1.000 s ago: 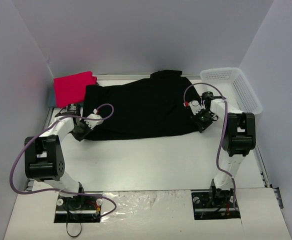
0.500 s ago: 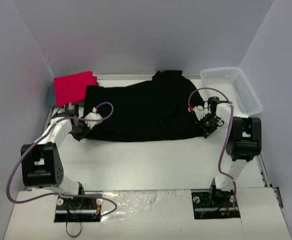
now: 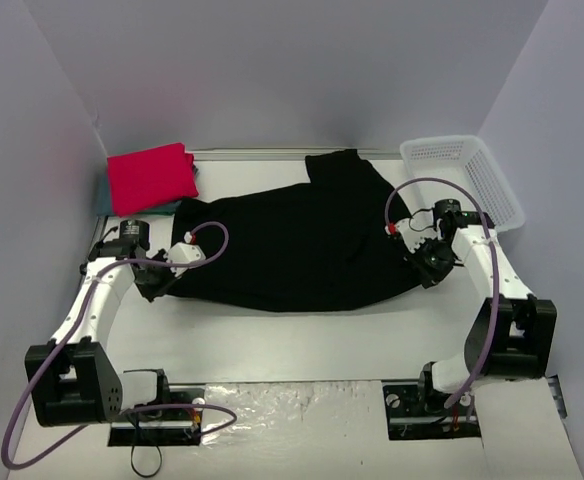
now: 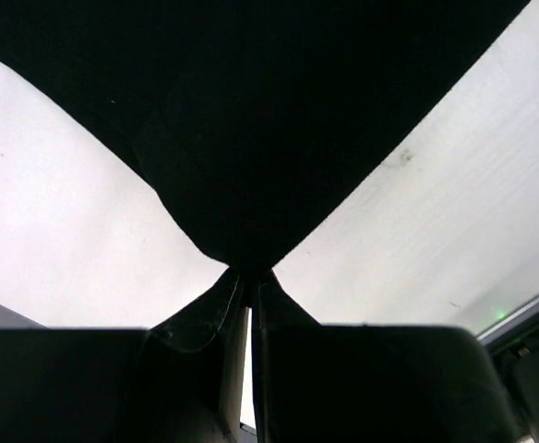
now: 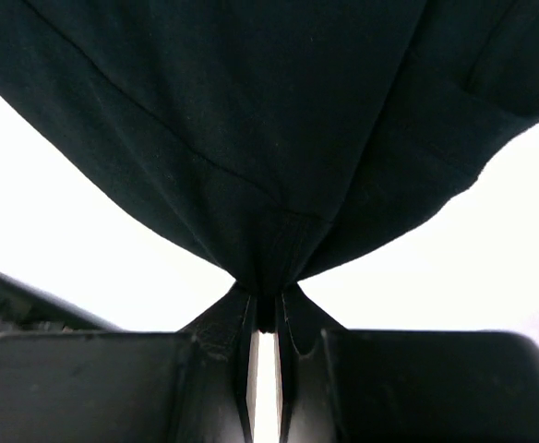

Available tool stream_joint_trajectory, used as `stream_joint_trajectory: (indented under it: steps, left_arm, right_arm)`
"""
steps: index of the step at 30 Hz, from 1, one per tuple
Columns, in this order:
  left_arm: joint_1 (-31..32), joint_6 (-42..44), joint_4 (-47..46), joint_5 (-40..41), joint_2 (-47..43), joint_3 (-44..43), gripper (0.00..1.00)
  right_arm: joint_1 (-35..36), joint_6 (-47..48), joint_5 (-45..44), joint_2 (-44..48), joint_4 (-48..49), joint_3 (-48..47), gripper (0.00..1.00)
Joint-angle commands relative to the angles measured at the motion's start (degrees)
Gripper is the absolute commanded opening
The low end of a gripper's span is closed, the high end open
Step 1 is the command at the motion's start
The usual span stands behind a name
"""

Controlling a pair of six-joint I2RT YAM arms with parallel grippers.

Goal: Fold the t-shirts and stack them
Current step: Fold the flattened tshirt in 1/3 of the way

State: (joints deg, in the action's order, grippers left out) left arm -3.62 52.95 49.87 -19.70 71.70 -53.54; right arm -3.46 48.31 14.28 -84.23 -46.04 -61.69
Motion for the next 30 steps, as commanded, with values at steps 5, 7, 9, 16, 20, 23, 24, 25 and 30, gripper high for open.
stream_joint_trajectory:
  steps: [5,7,9,16,20,23,24,25,30]
  left_arm:
    - [-0.4,4.4,9.5,-1.7,-5.3,0.5,0.02]
    - [-0.5,5.1,10.9,-1.7,-6.1,0.5,0.02]
    - [-0.5,5.6,11.8,-2.0,-6.9,0.4,0.02]
    - [-0.5,6.8,14.6,-3.3,-8.6,-0.6,0.02]
    - [-0.5,7.5,16.3,-4.6,-9.6,-1.1,0.02]
    - [-0.5,7.3,16.0,-4.5,-10.0,-1.0,0.03]
    - [-0.5,7.4,16.4,-4.6,-10.1,-1.0,0.03]
    - [-0.5,7.7,16.8,-4.4,-10.1,-1.3,0.05]
    - [-0.5,9.9,19.9,-4.3,-9.4,-2.7,0.1]
  right_arm:
    - [-0.8,3.6,1.6,8.2,-12.4,2.4,0.0]
    - [-0.8,4.0,1.6,9.2,-13.7,3.1,0.0]
    - [-0.8,4.2,1.6,10.5,-14.9,3.4,0.0]
    - [-0.8,5.0,1.9,13.6,-18.2,3.4,0.0]
    - [-0.8,5.6,2.2,14.7,-20.3,3.2,0.0]
    - [-0.9,6.3,2.7,15.4,-21.4,2.9,0.0]
    - [-0.8,6.7,3.1,15.5,-21.6,2.5,0.02]
    - [-0.8,6.7,3.2,15.4,-21.7,2.3,0.04]
    - [-0.9,6.9,3.2,14.5,-21.8,1.0,0.21]
